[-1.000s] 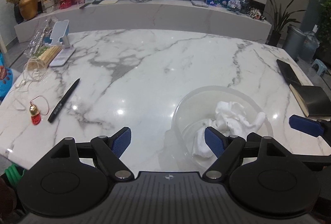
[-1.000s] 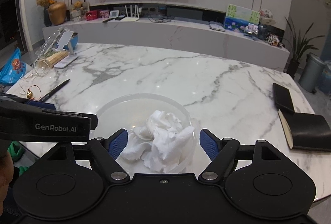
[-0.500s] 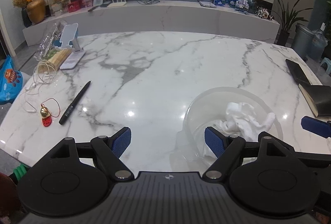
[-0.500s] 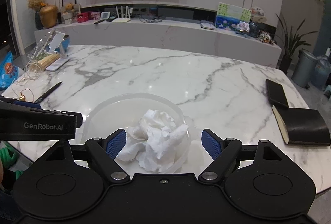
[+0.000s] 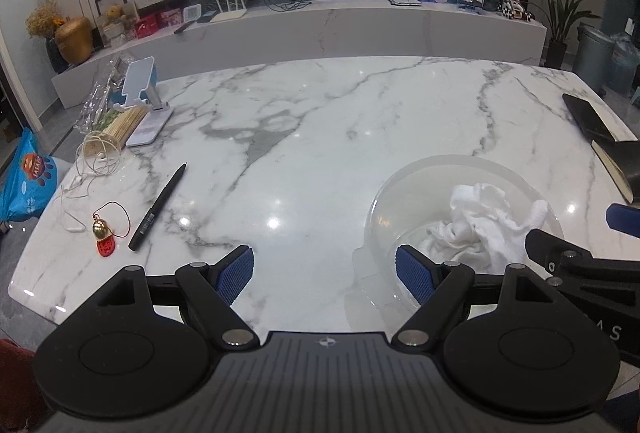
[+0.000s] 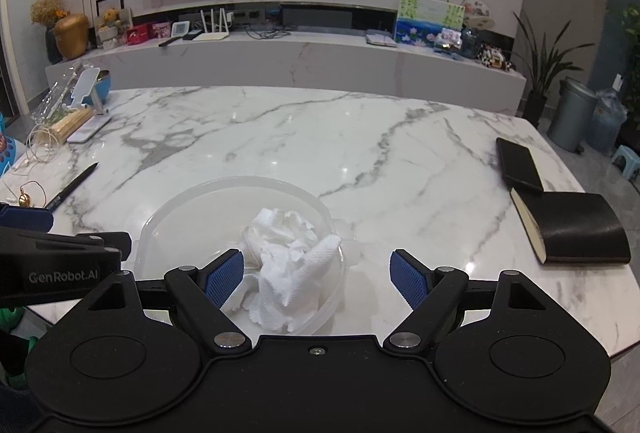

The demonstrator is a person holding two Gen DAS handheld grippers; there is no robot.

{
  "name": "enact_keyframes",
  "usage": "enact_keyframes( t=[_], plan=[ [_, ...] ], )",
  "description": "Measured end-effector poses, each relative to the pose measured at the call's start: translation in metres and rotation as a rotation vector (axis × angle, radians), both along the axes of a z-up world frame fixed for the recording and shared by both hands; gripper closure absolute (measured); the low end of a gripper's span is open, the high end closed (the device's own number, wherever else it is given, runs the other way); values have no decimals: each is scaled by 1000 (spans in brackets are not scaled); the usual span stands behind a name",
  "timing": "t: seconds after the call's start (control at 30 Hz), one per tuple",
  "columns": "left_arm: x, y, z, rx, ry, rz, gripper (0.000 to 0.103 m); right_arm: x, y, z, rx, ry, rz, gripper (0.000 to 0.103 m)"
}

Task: Clean bowl

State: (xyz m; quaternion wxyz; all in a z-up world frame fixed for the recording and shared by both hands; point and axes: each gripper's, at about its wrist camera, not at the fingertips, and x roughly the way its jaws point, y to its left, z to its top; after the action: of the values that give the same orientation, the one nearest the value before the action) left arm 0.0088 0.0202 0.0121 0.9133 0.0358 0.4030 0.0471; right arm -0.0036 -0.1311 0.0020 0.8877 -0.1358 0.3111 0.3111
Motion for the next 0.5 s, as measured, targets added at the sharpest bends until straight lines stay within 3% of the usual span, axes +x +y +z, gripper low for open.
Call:
enact_keyframes(
  t=[0.5],
  plan=[
    [3,-14,0,41,21,-19,25,8,-3,-5,-4,45,-14,24]
  ],
)
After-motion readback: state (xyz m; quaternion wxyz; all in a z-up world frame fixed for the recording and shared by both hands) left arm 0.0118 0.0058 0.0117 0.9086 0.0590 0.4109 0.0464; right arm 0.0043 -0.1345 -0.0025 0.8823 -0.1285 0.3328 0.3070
